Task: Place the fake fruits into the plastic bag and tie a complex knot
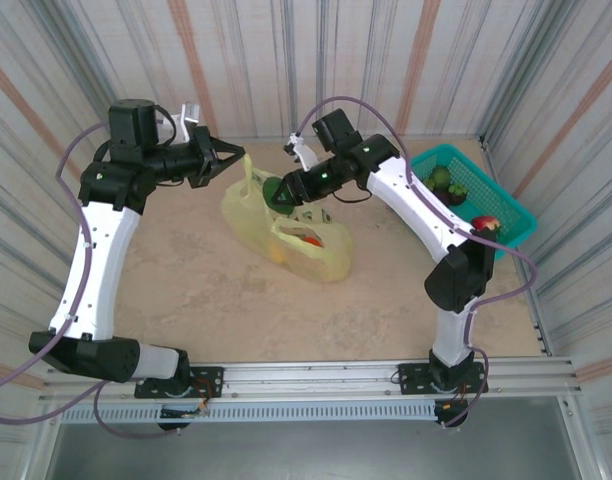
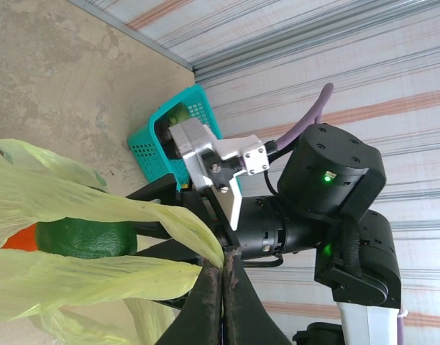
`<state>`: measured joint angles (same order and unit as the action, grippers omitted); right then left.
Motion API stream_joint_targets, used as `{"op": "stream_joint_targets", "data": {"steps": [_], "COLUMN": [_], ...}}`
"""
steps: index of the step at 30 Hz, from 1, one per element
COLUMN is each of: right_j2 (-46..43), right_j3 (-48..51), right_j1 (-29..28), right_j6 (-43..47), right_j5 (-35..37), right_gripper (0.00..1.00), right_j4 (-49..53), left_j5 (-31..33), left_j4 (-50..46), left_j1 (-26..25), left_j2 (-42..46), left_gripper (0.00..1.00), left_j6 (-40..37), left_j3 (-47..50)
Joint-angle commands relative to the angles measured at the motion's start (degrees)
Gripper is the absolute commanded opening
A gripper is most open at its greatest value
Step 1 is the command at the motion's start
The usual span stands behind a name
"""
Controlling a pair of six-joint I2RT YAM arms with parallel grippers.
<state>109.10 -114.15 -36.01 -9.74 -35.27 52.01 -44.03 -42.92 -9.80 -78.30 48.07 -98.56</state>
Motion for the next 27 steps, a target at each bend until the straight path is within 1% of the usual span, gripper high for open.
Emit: {"op": "stream_joint_targets", "data": {"steps": [1, 10, 11, 13, 14, 16, 21, 23, 27], "right_j2": [2.3, 9.4, 10.2, 11.4, 11.6, 11.3, 9.3, 8.3, 5.5], "right_j3": [-1.8, -8.8, -9.8, -11.1, -11.4, -11.6, -11.2, -11.2, -11.8], "right_j1": [-0.6, -4.4, -5.0, -5.7, -5.9, -5.8, -4.4, -3.9, -2.7], "right_j6": [2.0, -0.5, -0.7, -0.8, -0.8, -0.7, -0.9, -1.2, -2.7], "right_j5": [1.7, 2.0, 3.1, 5.4, 6.5, 8.1, 7.3, 6.7, 4.6], "right_gripper": [0.52, 0.53, 0.56, 0.7, 0.74, 0.77, 0.75, 0.7, 0.56], "right_j4": [1.7, 1.5, 1.8, 2.3, 2.5, 2.8, 2.7, 2.5, 1.2], "left_j5": [-2.0, -2.2, -2.2, -2.2, -2.2, -1.9, -1.6, -1.6, -1.3], "left_j4": [1.9, 2.0, 2.0, 2.0, 2.0, 1.7, 1.7, 1.7, 1.1], "left_j1": [0.3, 0.2, 0.1, 0.1, 0.1, 0.1, 0.1, 0.1, 0.1], "left_j2": [0.7, 1.3, 1.4, 1.4, 1.4, 1.5, 1.9, 2.0, 2.2], "left_gripper": [0.0, 0.0, 0.0, 0.0, 0.0, 0.0, 0.0, 0.0, 0.0], "left_j6": [0.1, 0.0, 0.0, 0.0, 0.0, -0.2, -0.3, -0.3, -0.6], "left_j3": [-1.7, -1.1, -1.1, -1.0, -1.0, -1.0, -0.5, -0.5, -0.5]}}
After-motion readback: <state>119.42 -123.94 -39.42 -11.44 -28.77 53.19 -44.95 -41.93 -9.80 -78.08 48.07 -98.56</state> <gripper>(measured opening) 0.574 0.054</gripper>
